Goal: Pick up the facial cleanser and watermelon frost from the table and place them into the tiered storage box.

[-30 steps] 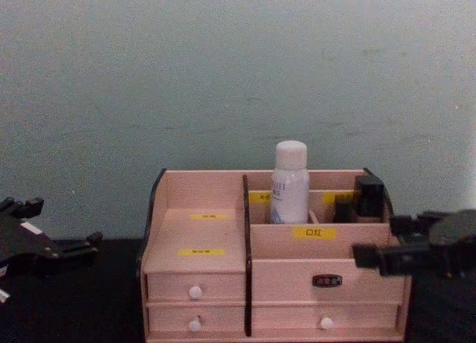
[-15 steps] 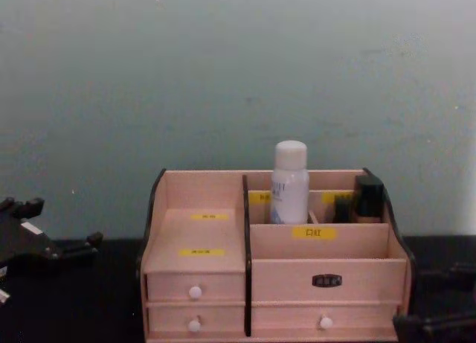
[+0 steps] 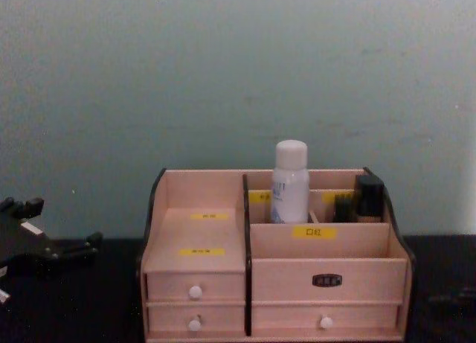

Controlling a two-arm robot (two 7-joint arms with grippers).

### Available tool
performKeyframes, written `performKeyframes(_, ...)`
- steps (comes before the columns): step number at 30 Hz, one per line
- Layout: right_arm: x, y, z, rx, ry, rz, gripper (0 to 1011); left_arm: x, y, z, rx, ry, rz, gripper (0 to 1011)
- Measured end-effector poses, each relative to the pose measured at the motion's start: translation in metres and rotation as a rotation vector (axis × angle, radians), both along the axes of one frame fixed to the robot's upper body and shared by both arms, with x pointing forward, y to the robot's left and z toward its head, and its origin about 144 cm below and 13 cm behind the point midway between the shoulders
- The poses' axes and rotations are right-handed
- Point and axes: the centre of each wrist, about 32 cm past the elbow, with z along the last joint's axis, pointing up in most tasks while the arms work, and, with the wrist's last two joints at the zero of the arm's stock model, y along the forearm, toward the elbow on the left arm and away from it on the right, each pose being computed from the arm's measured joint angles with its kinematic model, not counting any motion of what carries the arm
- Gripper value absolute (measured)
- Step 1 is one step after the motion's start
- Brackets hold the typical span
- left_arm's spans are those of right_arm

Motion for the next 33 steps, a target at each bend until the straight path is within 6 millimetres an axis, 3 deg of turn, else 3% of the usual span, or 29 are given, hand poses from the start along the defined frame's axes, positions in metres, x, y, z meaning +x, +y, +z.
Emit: performKeyframes(33,0.000,-0.013,-0.011,-0.040,0.015,0.109,1000,0.000,0.000,0.000,0.000,0.000,0.000,1001)
